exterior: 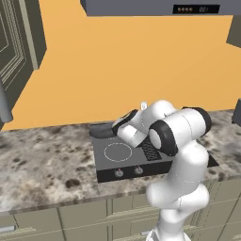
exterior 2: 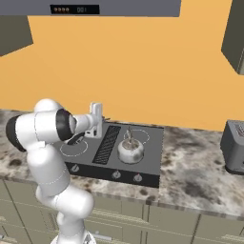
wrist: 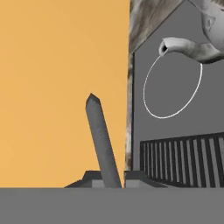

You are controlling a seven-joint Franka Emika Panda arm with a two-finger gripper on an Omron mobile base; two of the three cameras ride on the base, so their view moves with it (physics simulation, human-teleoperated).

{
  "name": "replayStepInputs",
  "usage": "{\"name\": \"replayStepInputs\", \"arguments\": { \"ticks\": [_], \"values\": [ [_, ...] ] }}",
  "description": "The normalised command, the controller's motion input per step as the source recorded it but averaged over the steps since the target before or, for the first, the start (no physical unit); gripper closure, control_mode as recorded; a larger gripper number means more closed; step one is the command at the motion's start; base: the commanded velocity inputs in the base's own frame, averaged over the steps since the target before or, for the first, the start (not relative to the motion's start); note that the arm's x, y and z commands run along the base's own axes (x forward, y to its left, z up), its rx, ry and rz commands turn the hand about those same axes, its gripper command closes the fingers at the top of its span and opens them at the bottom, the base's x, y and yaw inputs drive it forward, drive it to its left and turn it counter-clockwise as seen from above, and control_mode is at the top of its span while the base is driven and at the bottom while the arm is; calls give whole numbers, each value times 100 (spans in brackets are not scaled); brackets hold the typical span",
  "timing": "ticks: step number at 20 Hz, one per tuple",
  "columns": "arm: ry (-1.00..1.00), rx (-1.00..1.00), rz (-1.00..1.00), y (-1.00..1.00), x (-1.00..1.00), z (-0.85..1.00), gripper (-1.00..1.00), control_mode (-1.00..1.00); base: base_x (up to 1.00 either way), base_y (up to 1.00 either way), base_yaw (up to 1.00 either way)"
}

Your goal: Pick the pan from the cabinet and place it on the stove. Then turn on the stove burner for the pan.

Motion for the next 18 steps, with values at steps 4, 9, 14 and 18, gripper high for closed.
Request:
{"name": "replayStepInputs", "arguments": {
  "ticks": [4, 9, 14, 18],
  "values": [
    [-24, 0, -3, -9, 7, -46, 100, -100, 0, 0, 0],
    [-20, -1, -4, -12, 5, -50, 100, -100, 0, 0, 0],
    [-11, -2, -6, -9, 1, -50, 100, -100, 0, 0, 0],
    [-3, -7, -11, -1, 6, -44, 100, -100, 0, 0, 0]
  ]
}}
